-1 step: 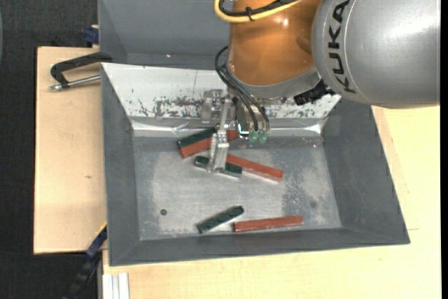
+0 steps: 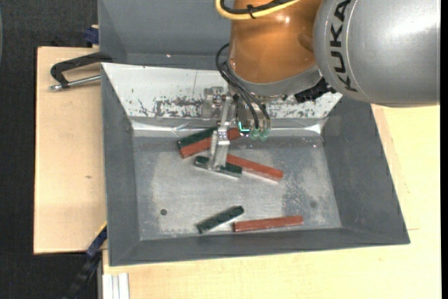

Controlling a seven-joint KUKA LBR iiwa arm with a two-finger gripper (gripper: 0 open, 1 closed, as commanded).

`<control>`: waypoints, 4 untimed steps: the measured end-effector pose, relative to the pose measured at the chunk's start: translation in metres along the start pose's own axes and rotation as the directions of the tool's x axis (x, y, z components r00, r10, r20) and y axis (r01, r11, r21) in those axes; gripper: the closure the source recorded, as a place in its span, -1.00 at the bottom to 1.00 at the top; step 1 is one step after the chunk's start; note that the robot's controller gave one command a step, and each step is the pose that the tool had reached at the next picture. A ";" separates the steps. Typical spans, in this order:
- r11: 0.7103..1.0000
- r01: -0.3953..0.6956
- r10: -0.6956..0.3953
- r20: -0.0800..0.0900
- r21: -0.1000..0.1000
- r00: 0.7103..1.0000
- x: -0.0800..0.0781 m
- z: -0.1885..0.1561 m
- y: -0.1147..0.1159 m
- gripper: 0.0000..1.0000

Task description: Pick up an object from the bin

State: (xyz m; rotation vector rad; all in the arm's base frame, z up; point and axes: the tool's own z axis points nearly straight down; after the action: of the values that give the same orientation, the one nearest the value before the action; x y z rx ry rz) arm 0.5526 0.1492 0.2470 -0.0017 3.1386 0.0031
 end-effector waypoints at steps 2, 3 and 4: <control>0.998 -0.062 0.062 0.003 -0.001 0.998 -0.030 0.100 -0.012 -1.00; 1.000 -0.014 0.014 0.001 0.000 1.000 -0.016 0.160 -0.024 -1.00; 1.000 0.003 -0.003 0.009 -0.004 1.000 -0.043 0.171 -0.048 1.00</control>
Offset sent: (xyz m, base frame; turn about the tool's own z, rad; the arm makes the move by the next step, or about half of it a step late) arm 0.0000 0.0000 0.0000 0.0000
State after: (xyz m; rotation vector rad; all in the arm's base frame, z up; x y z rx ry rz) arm 0.5962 0.1012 0.0761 -0.0067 3.1295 0.0098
